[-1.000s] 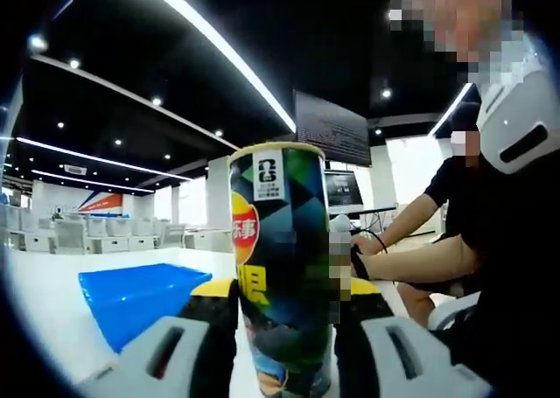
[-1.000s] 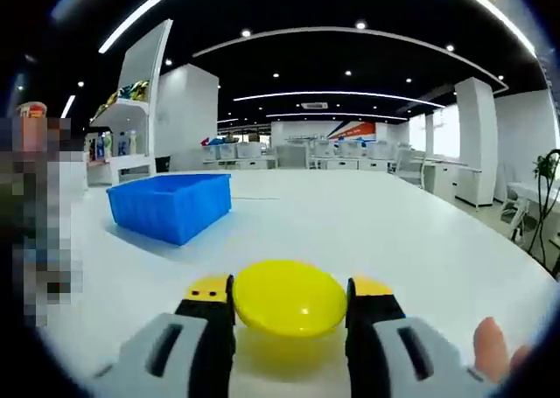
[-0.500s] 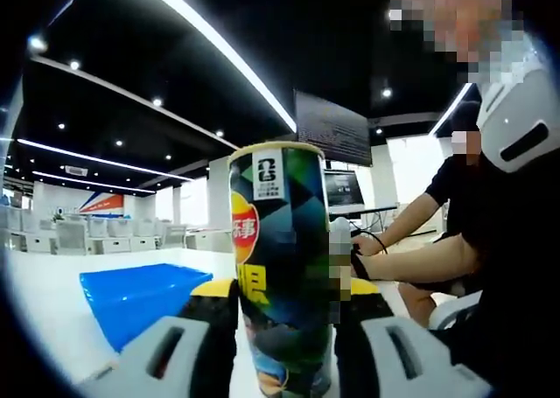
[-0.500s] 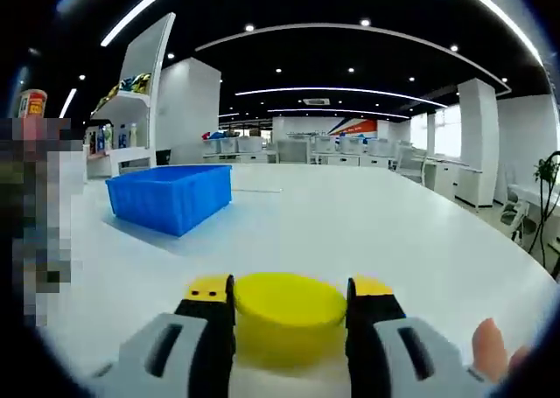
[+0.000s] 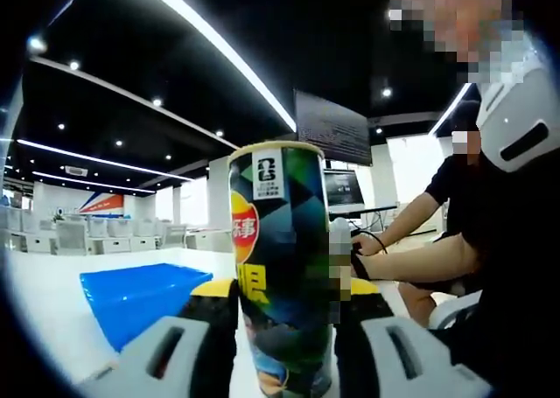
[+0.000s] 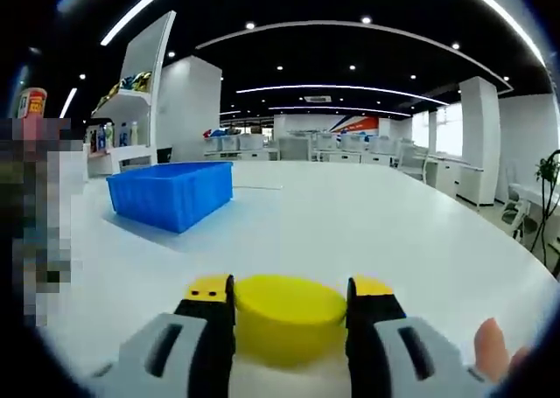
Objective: Open the lid of the chip container on the table, take out the chips, place them into the box in front of the container, and close the lid
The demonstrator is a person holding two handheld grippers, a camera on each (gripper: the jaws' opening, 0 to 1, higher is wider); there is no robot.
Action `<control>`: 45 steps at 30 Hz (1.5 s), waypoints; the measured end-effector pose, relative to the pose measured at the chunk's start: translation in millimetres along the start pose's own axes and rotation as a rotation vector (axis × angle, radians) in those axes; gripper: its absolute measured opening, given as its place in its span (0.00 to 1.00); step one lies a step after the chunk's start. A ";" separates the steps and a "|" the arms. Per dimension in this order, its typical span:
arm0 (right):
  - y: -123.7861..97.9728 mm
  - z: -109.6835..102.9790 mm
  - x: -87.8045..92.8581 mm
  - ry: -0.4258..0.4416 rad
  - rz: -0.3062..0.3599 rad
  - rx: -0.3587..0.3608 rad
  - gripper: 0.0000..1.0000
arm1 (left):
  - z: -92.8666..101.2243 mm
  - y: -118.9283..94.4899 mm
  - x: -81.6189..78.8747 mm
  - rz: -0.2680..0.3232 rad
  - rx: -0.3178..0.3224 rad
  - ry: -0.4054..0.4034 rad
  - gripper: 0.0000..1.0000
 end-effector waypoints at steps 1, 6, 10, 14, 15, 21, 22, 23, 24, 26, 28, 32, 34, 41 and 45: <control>0.0 -0.2 0.1 0.000 0.000 -0.002 0.45 | 0.0 0.0 0.0 0.000 0.000 0.000 0.43; -0.6 -1.2 -0.4 0.001 0.012 -0.011 0.50 | 0.4 0.1 0.0 -0.001 -0.001 0.000 0.43; -7.2 3.3 -15.7 0.010 0.102 0.017 0.49 | 0.8 0.1 -0.1 -0.004 -0.002 0.002 0.43; -34.0 -15.3 -70.1 0.069 0.259 -0.053 0.46 | 0.9 -0.2 -0.2 -0.008 0.001 -0.001 0.43; -41.8 -24.3 -84.5 0.077 0.283 -0.090 0.45 | 0.8 -0.1 -0.2 -0.009 0.001 -0.002 0.43; -122.5 -120.4 -189.6 -0.107 0.503 -0.549 0.39 | 0.9 0.3 -0.4 -0.008 0.014 -0.016 0.43; -135.0 -134.1 -199.0 -0.145 0.524 -0.634 0.38 | 0.8 0.2 -0.4 -0.008 0.019 -0.017 0.43; -151.7 -150.2 -212.2 -0.205 0.565 -0.728 0.38 | 0.9 0.2 -0.5 -0.008 0.021 -0.017 0.43; -158.9 -159.1 -219.9 -0.245 0.582 -0.768 0.38 | 1.1 0.3 -0.6 -0.008 0.025 -0.018 0.43; -167.2 -176.9 -232.8 -0.331 0.549 -0.827 0.33 | 2.2 -0.2 -1.1 -0.011 0.041 -0.023 0.43; -163.5 -187.2 -239.5 -0.392 0.495 -0.842 0.29 | 3.3 -1.4 -1.7 -0.013 0.063 -0.029 0.43; -145.0 -204.4 -239.2 -0.484 0.193 -0.996 0.26 | 5.8 -2.8 -2.8 -0.017 0.111 -0.032 0.42; -135.4 -207.6 -237.1 -0.538 0.063 -1.036 0.26 | 5.9 -4.0 -3.1 -0.019 0.136 -0.037 0.42; -134.7 -220.0 -214.6 -0.654 -0.300 -1.152 0.22 | 9.8 -1.5 -3.7 -0.023 0.191 -0.042 0.42; -130.6 -225.7 -208.7 -0.668 -0.503 -1.147 0.18 | 11.7 -0.1 -3.9 -0.021 0.201 -0.042 0.42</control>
Point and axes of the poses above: the point that each gripper's makers call its tool centre point, and the gripper's own axes: y roughly forward along the fingers, z roughly to its right, x roughly out of its underside, the point moved 6 cm from there along -y, roughly backward along the fingers, and after that the axes turned 13 degrees about x, right-handed, at the moved point
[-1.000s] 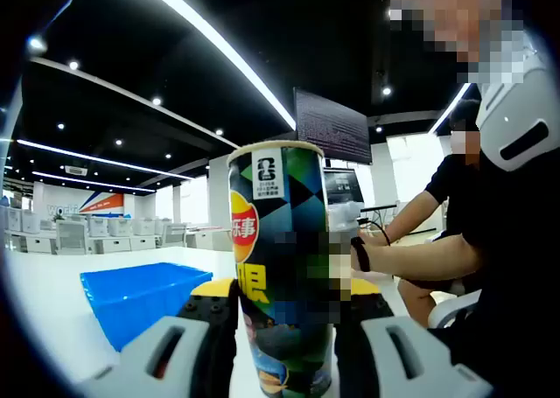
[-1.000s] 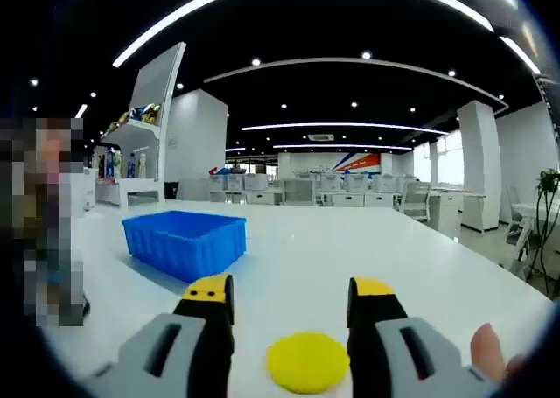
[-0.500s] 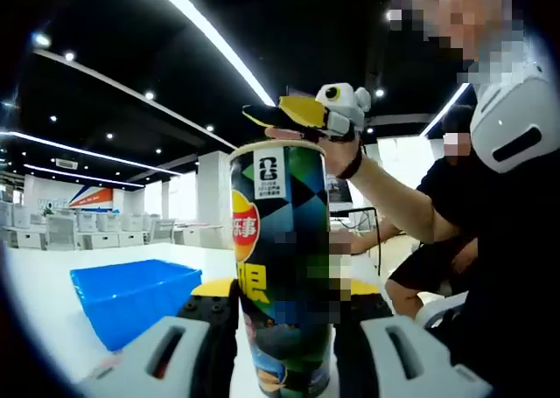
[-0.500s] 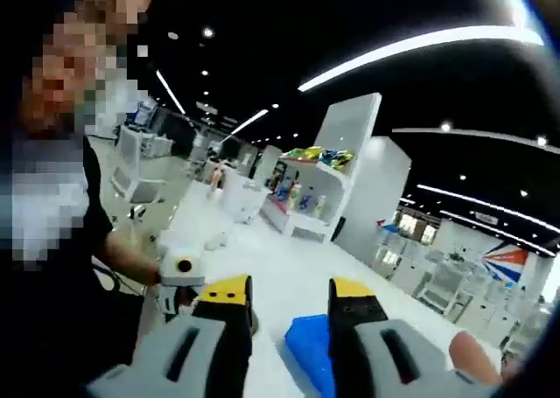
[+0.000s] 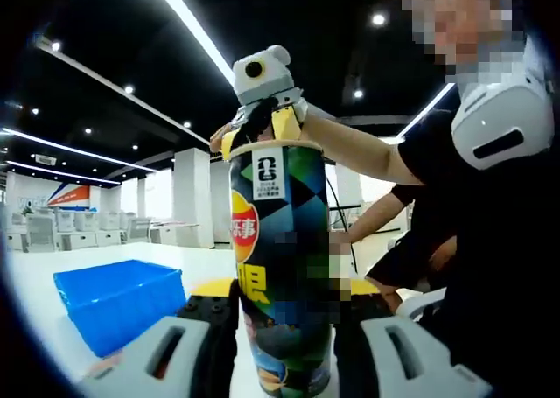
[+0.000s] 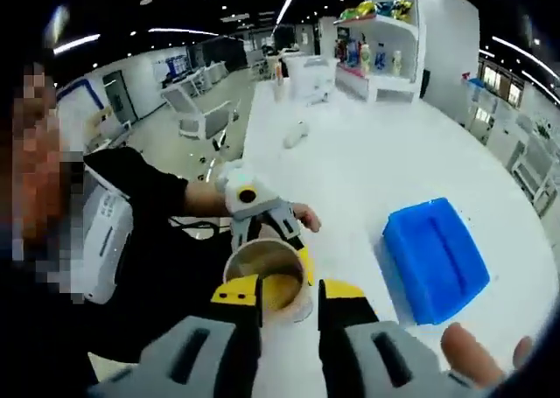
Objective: Open the lid of the chip container on the table, take out the chips, place them into the box in front of the container, and close the lid
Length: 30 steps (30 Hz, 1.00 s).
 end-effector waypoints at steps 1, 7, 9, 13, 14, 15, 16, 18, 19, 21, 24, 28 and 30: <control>2.4 1.1 -0.2 0.005 -0.023 0.002 0.17 | 0.1 0.3 0.0 0.000 0.001 0.000 0.42; 15.0 -1.1 4.3 0.034 -0.127 -0.023 0.07 | 5.3 1.3 -1.5 -0.005 0.003 0.008 0.43; 14.0 -0.1 6.7 0.087 -0.128 -0.035 0.03 | 8.6 1.3 -1.9 -0.001 0.014 0.011 0.43; 13.8 -0.5 9.7 0.194 -0.150 -0.015 0.00 | 9.8 2.0 -1.5 0.010 0.014 0.008 0.43; 12.9 -2.2 10.1 0.186 -0.146 0.000 0.00 | 10.2 2.2 -1.7 0.010 0.014 0.009 0.43; 12.7 -4.3 9.9 0.179 -0.143 0.027 0.00 | 10.7 2.5 -1.7 0.010 0.013 0.008 0.43; 12.3 -5.1 10.2 0.187 -0.140 0.044 0.00 | 11.3 2.7 -1.7 0.011 0.012 0.008 0.43; 11.7 -6.4 10.4 0.222 -0.118 0.105 0.00 | 13.0 3.3 -1.7 0.014 0.004 0.012 0.43; 11.3 -6.4 10.5 0.240 -0.095 0.133 0.00 | 14.0 2.9 -2.2 0.020 -0.013 0.023 0.43; 11.5 -7.8 12.6 0.308 -0.048 0.190 0.00 | 15.5 1.4 -10.1 0.078 -0.063 0.105 0.48; 10.6 -14.7 17.3 0.399 0.006 0.212 0.00 | 21.3 -1.1 -19.7 0.162 -0.097 0.121 0.64; 9.8 -14.0 17.7 0.483 0.045 0.310 0.00 | 21.9 -2.7 -23.7 0.123 -0.266 0.214 0.71; 10.8 -13.5 16.2 0.543 0.073 0.342 0.00 | 23.3 -1.3 -26.9 0.104 -0.392 0.283 0.75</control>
Point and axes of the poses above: the point that each gripper's makers call its tool centre point, and the gripper's own axes: y roughly forward along the fingers, z roughly to its right, x roughly out of its underside, the point moved 6 cm from there along -y, roughly backward along the fingers, and after that the axes turned 13 degrees about x, right-handed, at the moved point
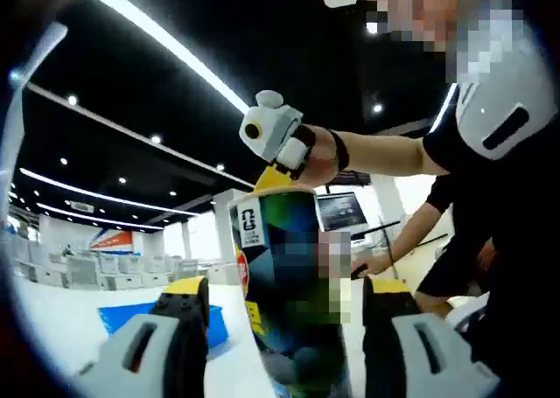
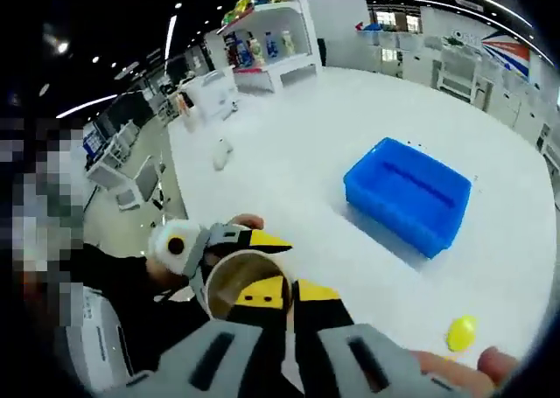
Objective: Open the lid of the chip container on the table, take out the chips, place them into the box in front of the container, and close the lid
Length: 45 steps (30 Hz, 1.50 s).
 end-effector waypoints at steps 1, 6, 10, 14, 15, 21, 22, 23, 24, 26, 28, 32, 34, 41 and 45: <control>0.0 -0.9 0.7 0.020 0.008 0.010 0.00 | 1.8 -0.2 -1.3 -0.026 -0.101 0.069 0.76; 1.4 -5.7 0.2 0.114 0.074 0.071 0.00 | 22.8 4.2 4.7 -0.152 -0.300 0.215 0.76; 1.0 -6.6 0.6 0.189 0.112 0.086 0.00 | 27.5 0.8 22.0 -0.195 -0.412 0.107 0.72; -0.4 -5.9 4.6 0.257 0.127 0.078 0.00 | 24.4 -5.7 46.5 -0.266 -0.453 -0.005 0.70; -1.0 -5.0 5.0 0.268 0.129 0.075 0.00 | 22.5 -5.4 50.3 -0.293 -0.459 0.008 0.68; -3.3 -2.5 5.1 0.315 0.155 0.064 0.00 | 22.3 -2.7 54.1 -0.309 -0.439 0.015 0.54; -3.5 -3.0 5.0 0.314 0.156 0.062 0.00 | 21.8 -2.8 53.8 -0.309 -0.434 0.016 0.54; -5.0 -1.9 4.9 0.319 0.152 0.057 0.00 | 21.2 -2.5 53.6 -0.309 -0.417 0.001 0.53; -5.9 -1.3 5.3 0.317 0.152 0.058 0.00 | 20.7 -2.7 53.4 -0.313 -0.409 0.000 0.53; -8.3 1.6 7.6 0.319 0.154 0.053 0.00 | 19.2 -3.1 51.9 -0.328 -0.373 -0.001 0.52; -10.3 5.6 11.5 0.330 0.154 0.049 0.00 | 17.2 -4.1 49.5 -0.355 -0.326 0.016 0.52; -9.5 18.1 23.2 0.366 0.156 0.041 0.00 | 11.4 -8.8 44.6 -0.422 -0.198 0.094 0.51; -7.0 22.2 32.9 0.405 0.151 0.023 0.00 | 7.1 -12.7 42.8 -0.470 -0.128 0.129 0.51; 6.2 32.1 62.7 0.564 0.144 -0.061 0.00 | -1.7 -19.0 42.3 -0.577 0.084 0.144 0.50; 17.5 40.7 85.3 0.698 0.121 -0.109 0.00 | -3.1 -18.2 44.1 -0.642 0.208 0.133 0.50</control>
Point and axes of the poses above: the point that each gripper's makers call its tool centre point, and the gripper's own axes: y roughly forward along the fingers, z roughly to its right, x roughly out of its underside, the point moved 6 cm from there along -y, roughly backward along the fingers, and after that the axes turned 13 degrees about x, right-handed, at the moved point
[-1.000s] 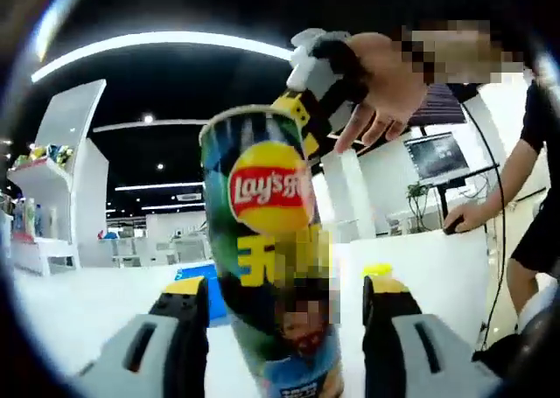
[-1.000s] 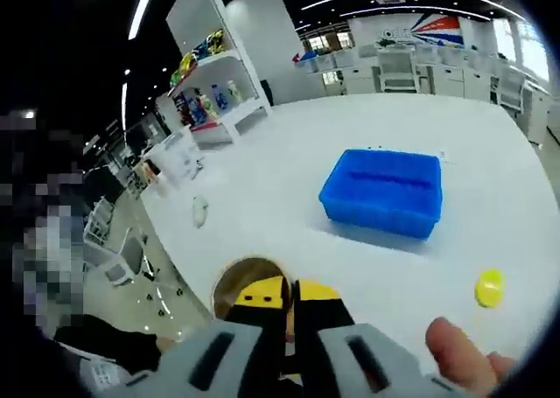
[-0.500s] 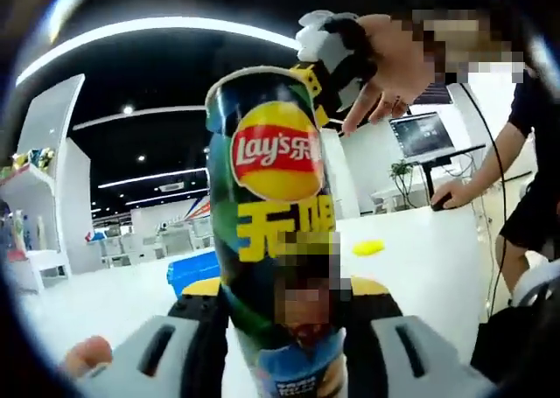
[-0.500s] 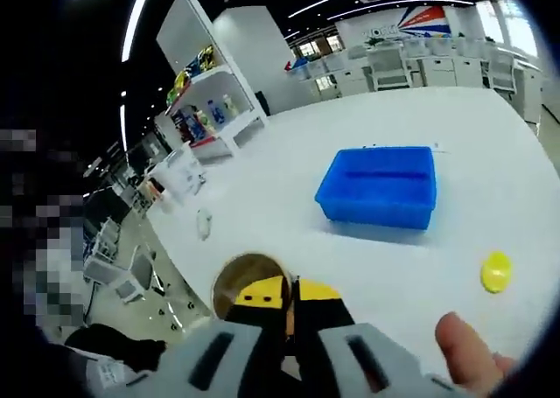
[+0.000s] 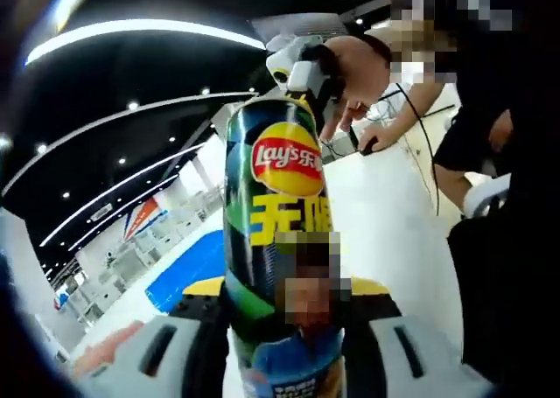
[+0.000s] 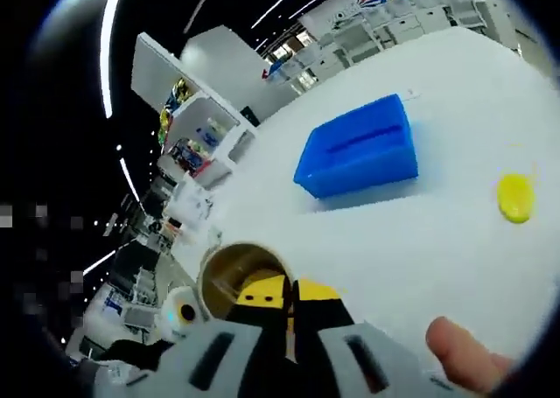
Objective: Open the lid of the chip container on the table, take out the chips, place them into the box in front of the container, and close the lid
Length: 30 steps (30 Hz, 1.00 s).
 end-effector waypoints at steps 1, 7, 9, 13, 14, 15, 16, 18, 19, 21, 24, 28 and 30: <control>1.6 4.1 2.8 0.030 -0.010 -0.011 0.00 | -0.5 0.1 0.4 -0.015 0.024 -0.002 0.50; 16.1 31.4 19.2 0.148 -0.047 -0.039 0.00 | -3.0 3.0 4.6 -0.096 0.153 0.009 0.50; 21.6 37.0 25.9 0.161 -0.060 -0.039 0.00 | -2.9 2.9 7.9 -0.132 0.206 0.004 0.50; 36.9 49.9 45.0 0.183 -0.108 -0.017 0.00 | -0.7 4.0 14.2 -0.196 0.310 0.001 0.50; 38.5 50.7 46.6 0.185 -0.113 -0.015 0.00 | -0.2 4.4 15.4 -0.210 0.326 -0.007 0.50; 42.3 53.2 50.6 0.197 -0.126 -0.011 0.00 | -1.0 5.7 15.9 -0.215 0.339 -0.009 0.50; 44.0 54.3 52.1 0.202 -0.130 -0.010 0.00 | -0.3 5.3 16.3 -0.221 0.349 -0.012 0.50; 47.9 54.4 53.8 0.193 -0.131 -0.009 0.01 | -2.2 4.8 17.9 -0.229 0.366 -0.020 0.50; 50.5 53.8 53.9 0.179 -0.127 -0.006 0.01 | -3.5 4.4 19.3 -0.231 0.380 -0.032 0.50; 55.3 52.5 56.3 0.147 -0.129 -0.004 0.01 | -5.1 2.2 21.9 -0.233 0.410 -0.054 0.50; 62.4 51.8 61.4 0.076 -0.134 0.005 0.01 | -7.2 -0.2 26.4 -0.238 0.457 -0.080 0.50; 70.0 54.3 65.4 -0.017 -0.147 0.005 0.02 | -8.0 -0.6 31.2 -0.248 0.518 -0.106 0.50; 73.1 55.4 69.1 -0.056 -0.152 0.010 0.02 | -7.7 0.9 32.9 -0.258 0.543 -0.112 0.50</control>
Point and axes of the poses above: the point that each gripper's makers call its tool centre point, and the gripper's own axes: y roughly forward along the fingers, z roughly to its right, x roughly out of its underside, the point moved 6 cm from there along -y, roughly backward along the fingers, and after that the axes turned 13 degrees about x, right-handed, at the moved point
